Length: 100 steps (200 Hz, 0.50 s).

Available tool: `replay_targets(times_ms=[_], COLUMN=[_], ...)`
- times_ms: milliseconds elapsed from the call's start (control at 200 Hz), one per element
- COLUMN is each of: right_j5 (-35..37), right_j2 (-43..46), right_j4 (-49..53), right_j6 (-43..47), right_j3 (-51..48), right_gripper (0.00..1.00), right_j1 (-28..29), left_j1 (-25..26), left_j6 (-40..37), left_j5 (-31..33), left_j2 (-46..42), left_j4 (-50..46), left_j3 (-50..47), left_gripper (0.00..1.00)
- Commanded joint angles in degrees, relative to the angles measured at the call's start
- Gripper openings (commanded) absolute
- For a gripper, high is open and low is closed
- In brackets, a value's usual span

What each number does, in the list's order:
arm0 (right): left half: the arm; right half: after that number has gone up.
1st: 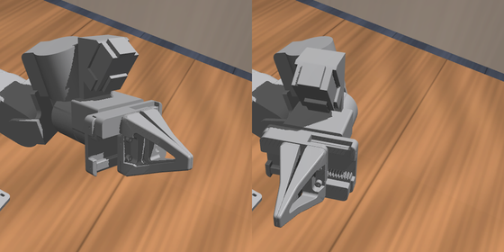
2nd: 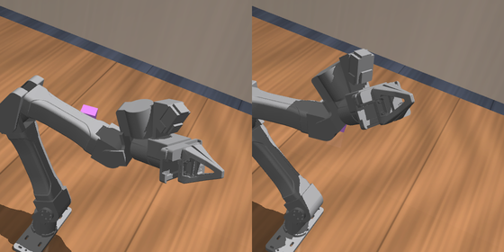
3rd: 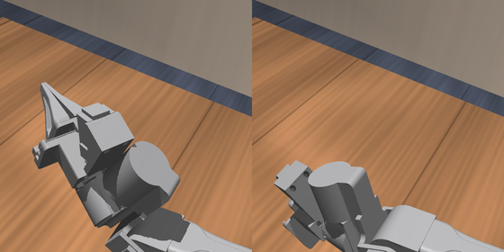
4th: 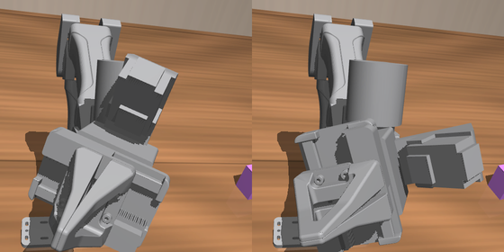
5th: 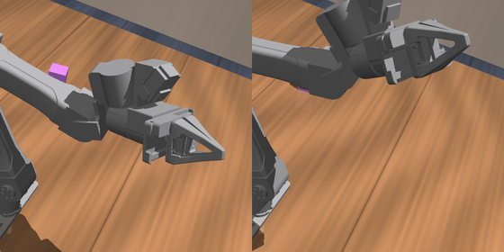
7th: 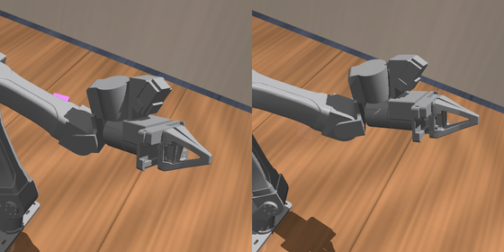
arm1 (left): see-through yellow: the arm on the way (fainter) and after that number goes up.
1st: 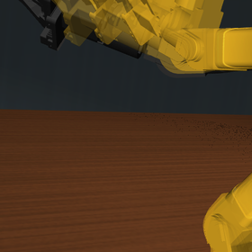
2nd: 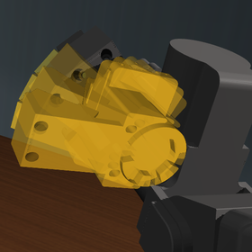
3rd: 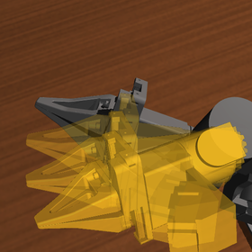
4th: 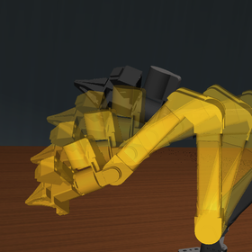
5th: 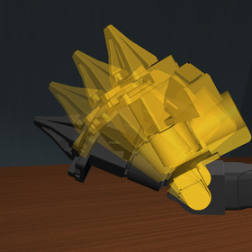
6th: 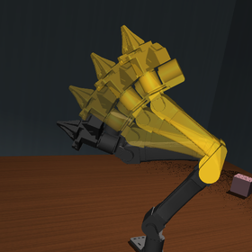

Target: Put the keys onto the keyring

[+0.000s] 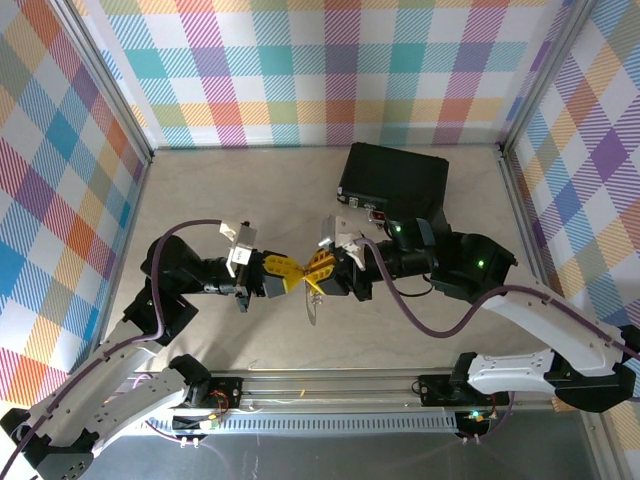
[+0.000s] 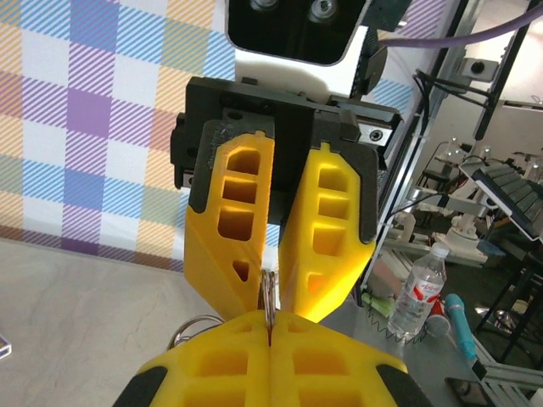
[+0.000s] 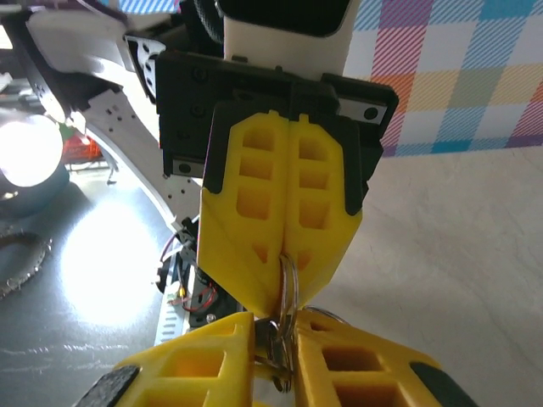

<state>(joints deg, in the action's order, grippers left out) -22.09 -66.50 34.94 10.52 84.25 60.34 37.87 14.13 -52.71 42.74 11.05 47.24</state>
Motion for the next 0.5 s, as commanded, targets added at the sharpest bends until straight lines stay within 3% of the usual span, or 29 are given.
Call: replay_targets(times_ms=[0, 140, 275, 390, 495], right_j5=[-1.12, -0.59, 3.6, 5.95, 6.18], right_j2=[0.7, 0.24, -0.83, -2.27, -3.77], right_j4=[-4.24, -3.88, -1.38, 3.99, 9.22], right_j6=[-1.95, -1.63, -0.25, 2.58, 5.34], right_j3=[-0.91, -0.67, 0.94, 4.1, 7.49], right_gripper=[0.13, 0.0, 0.0, 0.0, 0.0], right_j1=[-0.47, -0.48, -0.48, -0.51, -0.5], left_j1=[0.54, 0.54, 0.5, 0.54, 0.54], left_j6=[2.05, 1.32, -1.93, -11.52, -18.98], left_j5=[-1.24, -1.25, -0.07, 3.93, 9.29], left_j2=[-0.91, -1.16, -1.61, -2.12, -2.13], left_j4=[6.79, 5.6, -0.07, -15.86, -26.25], left_j3=[-0.64, -0.77, 0.18, 4.55, 8.14], left_gripper=[0.0, 0.0, 0.0, 0.33, 0.39])
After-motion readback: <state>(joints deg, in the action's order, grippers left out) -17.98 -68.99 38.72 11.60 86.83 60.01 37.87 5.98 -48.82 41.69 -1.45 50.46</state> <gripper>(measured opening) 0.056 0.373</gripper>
